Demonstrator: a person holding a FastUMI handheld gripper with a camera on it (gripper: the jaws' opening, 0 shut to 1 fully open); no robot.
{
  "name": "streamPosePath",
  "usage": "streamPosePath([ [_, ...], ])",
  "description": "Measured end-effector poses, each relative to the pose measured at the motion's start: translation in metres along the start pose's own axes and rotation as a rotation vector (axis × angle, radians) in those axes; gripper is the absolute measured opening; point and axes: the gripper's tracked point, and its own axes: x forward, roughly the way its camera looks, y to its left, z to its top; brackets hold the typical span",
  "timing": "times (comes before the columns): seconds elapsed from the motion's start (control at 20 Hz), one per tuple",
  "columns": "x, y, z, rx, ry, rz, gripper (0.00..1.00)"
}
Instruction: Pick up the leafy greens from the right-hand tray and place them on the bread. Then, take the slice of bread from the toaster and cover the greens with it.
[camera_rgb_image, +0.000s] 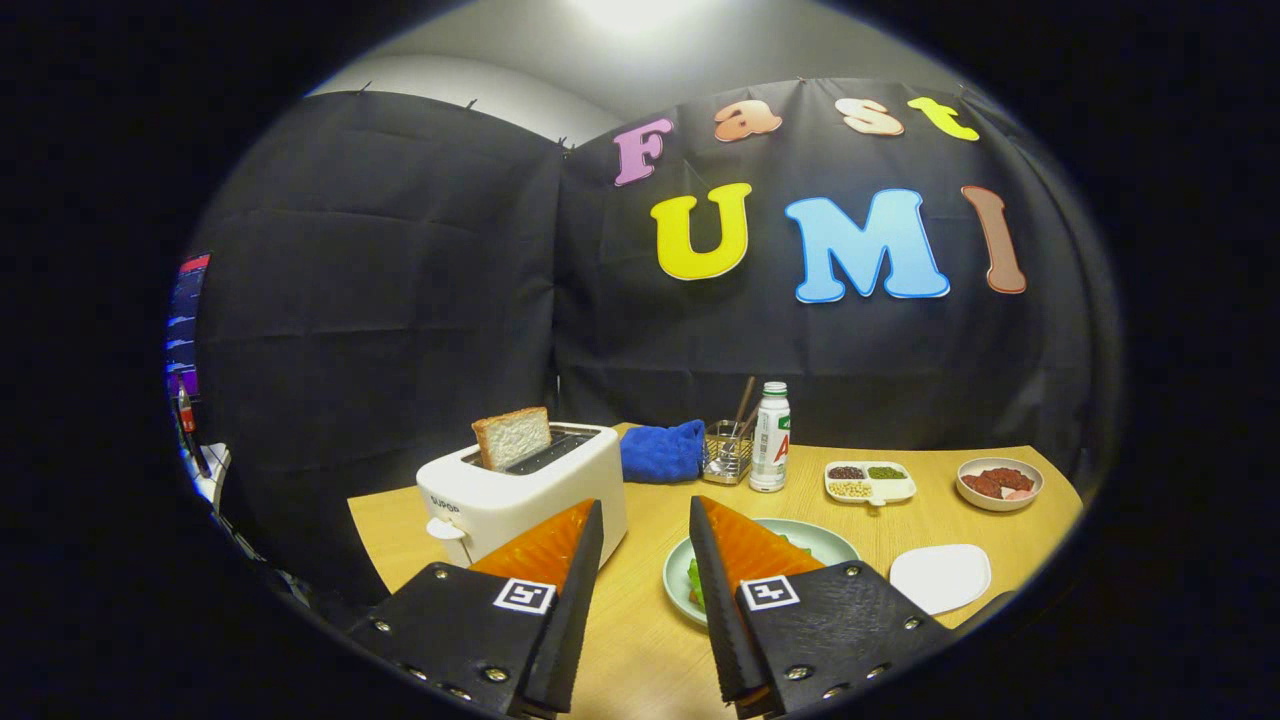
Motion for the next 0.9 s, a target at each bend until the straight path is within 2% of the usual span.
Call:
streamPosePath([
  [0.3, 0.02, 0.038, 0.009, -0.013, 0.01, -0.047, 0.53],
  [0.5, 0.039, 0.093, 0.014, -0.018, 0.026, 0.016, 0.53],
  [0.75, 0.066, 0.13, 0.015, -0.089, 0.016, 0.012, 0.53],
  [0.9, 0.082, 0.145, 0.013, -0.068, 0.029, 0.025, 0.53],
])
